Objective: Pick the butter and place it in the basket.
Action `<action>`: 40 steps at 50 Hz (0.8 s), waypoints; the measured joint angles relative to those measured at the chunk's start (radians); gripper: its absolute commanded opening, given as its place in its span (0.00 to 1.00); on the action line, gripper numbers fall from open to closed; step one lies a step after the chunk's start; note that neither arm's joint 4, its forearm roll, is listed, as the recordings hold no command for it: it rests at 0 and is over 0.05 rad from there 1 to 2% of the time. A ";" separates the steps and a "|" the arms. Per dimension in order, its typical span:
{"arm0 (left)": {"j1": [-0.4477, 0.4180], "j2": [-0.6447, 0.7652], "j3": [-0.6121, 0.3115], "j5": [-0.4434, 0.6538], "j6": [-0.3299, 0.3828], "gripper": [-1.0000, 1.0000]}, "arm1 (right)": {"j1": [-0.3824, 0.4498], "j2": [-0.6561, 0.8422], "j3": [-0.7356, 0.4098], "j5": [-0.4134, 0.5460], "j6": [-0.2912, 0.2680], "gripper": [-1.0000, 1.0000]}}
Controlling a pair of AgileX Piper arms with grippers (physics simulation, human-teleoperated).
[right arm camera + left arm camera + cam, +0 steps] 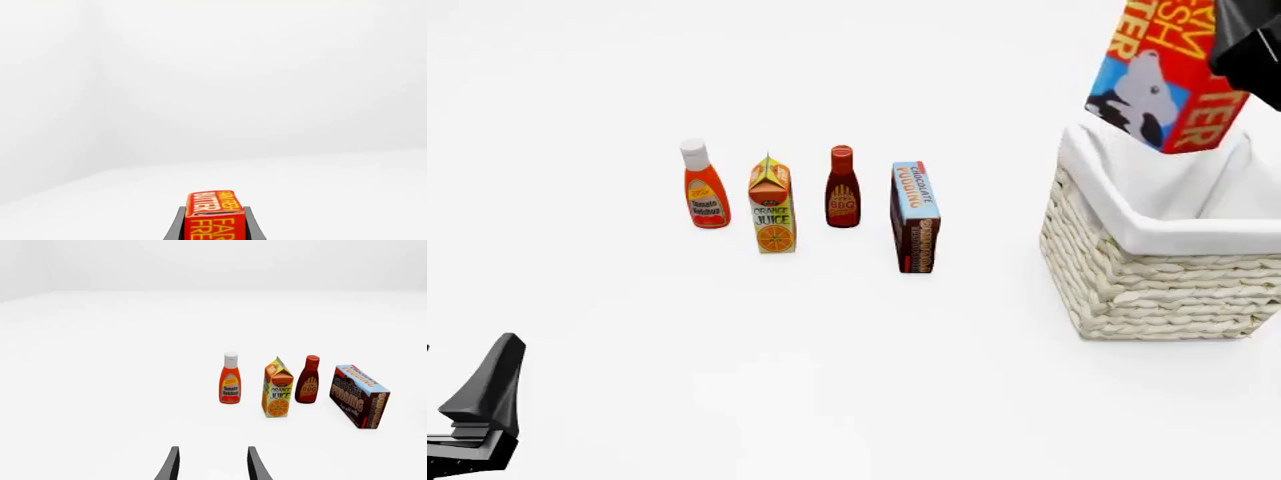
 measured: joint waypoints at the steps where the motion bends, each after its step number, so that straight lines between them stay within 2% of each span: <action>1: 0.000 0.000 0.000 0.000 0.000 1.00 | -0.009 0.006 0.001 -0.010 -0.002 0.00; 23: 0.000 0.000 0.000 0.000 0.000 1.00 | -0.206 0.078 0.080 -0.228 -0.063 0.00; 40: 0.000 0.000 0.000 0.000 0.000 1.00 | -0.246 0.075 0.135 -0.309 -0.104 0.00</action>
